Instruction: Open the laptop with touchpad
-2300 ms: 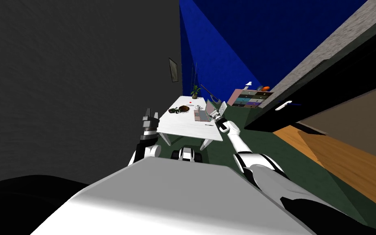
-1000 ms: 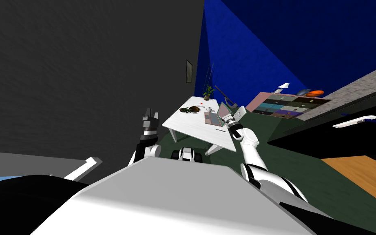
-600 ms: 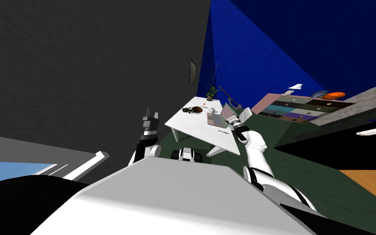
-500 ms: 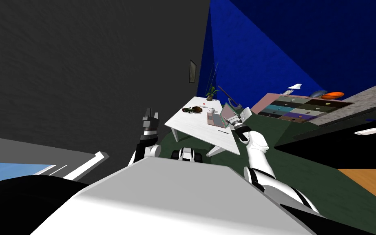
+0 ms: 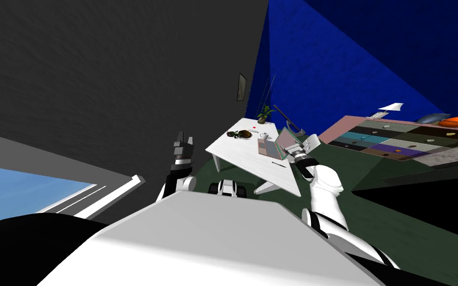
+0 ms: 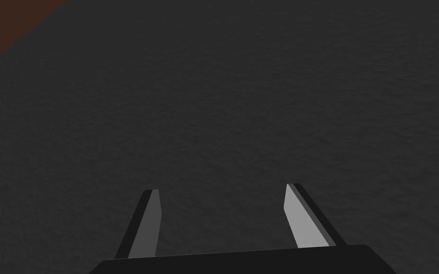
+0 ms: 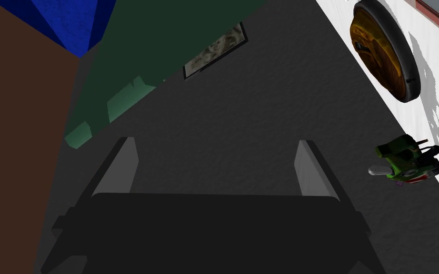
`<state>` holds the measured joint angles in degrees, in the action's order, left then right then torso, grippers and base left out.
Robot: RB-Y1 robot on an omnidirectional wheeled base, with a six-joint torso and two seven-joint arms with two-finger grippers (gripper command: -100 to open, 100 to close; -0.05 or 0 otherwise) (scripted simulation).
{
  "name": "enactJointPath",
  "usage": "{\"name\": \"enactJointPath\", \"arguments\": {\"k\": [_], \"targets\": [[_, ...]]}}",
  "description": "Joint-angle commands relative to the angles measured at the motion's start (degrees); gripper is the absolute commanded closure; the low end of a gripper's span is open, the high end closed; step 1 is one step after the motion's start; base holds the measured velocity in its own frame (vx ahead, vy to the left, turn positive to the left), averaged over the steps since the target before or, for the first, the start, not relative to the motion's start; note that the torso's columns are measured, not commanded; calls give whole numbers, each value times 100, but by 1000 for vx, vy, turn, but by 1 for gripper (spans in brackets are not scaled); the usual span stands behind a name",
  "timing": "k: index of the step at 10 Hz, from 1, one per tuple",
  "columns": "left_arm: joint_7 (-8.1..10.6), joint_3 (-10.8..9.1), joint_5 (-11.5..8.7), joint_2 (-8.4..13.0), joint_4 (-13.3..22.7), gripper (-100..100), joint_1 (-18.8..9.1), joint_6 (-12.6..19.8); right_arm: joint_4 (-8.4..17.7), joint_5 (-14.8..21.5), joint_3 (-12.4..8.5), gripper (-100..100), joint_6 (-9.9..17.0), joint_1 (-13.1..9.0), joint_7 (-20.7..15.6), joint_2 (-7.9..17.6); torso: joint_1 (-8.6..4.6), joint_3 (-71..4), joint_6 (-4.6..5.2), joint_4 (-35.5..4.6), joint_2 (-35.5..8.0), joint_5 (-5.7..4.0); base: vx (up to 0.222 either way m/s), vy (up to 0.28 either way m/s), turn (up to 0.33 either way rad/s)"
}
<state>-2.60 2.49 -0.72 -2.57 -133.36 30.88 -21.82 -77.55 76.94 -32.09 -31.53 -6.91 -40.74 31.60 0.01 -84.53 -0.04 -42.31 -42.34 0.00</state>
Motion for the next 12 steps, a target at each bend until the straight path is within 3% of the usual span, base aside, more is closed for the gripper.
{"name": "enactJointPath", "arguments": {"k": [1,2,3,5,6,8,9,11,12], "targets": [[0,-1,0,0,0,0,1,0,-164,368,-433,-100,-64,249,259,-21,-1,-1,9,1,1,1,-1,9,-9],[0,-1,0,0,0,0,2,0,-78,264,-349,-100,-86,181,147,-49,-5,-3,9,2,4,0,-1,4,-15],[0,-1,0,0,0,0,1,0,25,-13,-83,100,94,-64,-84,-12,-5,-5,3,3,6,-1,2,-21,-375],[0,-1,0,0,0,0,2,0,25,-120,132,100,94,-64,-84,-12,-7,-5,-1,3,7,-2,0,-17,-105],[0,-1,0,0,0,0,1,0,214,-365,365,100,252,-335,-335,-3,3,-4,-1,3,6,0,1,-24,-369],[0,-1,0,0,0,0,1,0,214,-608,696,100,252,-376,-427,-3,0,-3,1,2,4,0,0,-12,-95],[0,-1,0,0,0,0,1,0,403,-799,905,100,411,-659,-684,6,6,-4,-3,3,6,1,3,-23,-290],[0,-1,0,0,0,0,1,0,403,-1095,1260,100,411,-689,-770,6,-3,-3,3,3,5,-1,3,-12,-118],[0,-1,0,0,0,0,1,0,592,-1296,1416,100,569,-938,-1001,14,2,-3,-1,3,5,0,1,-20,-343]]}}
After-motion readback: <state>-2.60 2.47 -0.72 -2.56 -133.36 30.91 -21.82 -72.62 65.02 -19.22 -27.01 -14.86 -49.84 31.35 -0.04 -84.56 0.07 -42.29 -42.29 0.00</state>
